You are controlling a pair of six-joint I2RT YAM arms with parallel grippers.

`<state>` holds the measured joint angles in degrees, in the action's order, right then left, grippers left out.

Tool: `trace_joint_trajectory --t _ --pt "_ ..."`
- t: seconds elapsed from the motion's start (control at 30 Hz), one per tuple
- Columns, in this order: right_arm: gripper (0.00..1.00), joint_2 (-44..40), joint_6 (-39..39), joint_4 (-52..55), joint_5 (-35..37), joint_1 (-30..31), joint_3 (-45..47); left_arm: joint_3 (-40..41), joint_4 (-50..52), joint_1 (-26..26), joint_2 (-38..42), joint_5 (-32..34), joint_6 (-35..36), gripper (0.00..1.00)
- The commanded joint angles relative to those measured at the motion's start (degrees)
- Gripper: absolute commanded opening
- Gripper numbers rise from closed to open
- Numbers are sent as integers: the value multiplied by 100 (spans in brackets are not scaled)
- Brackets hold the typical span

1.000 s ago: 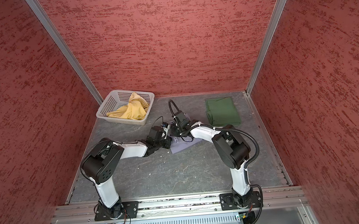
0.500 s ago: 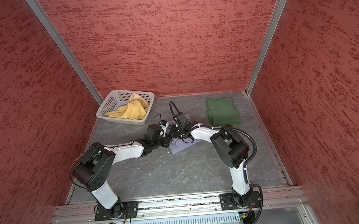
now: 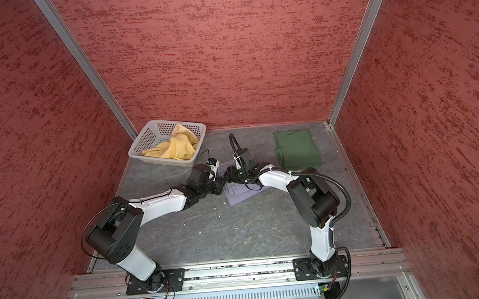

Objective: Fold and stack skirts
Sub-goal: Fold the skirt at the center of the table, then smooth out the skirt at the center of the table.

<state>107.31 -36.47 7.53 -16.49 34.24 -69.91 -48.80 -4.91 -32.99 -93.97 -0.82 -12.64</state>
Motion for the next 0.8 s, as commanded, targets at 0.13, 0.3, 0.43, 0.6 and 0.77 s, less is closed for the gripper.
trace_joint_trajectory --t 0.13,0.3,0.43,0.6,0.77 --pt "65 -742 330 -3 -87 -141 192 118 286 220 589 318 25 38" --pt "56 -940 525 211 31 -215 331 -43 406 304 716 211 132 40" --pt "44 -999 524 207 16 -216 570 -474 560 263 481 -71 191 40" --pt "27 -1102 388 -3 -88 -207 1122 -878 490 65 97 -442 51 40" --pt "24 -1132 338 -244 -271 -198 1658 -1143 359 -217 -379 -496 -159 37"
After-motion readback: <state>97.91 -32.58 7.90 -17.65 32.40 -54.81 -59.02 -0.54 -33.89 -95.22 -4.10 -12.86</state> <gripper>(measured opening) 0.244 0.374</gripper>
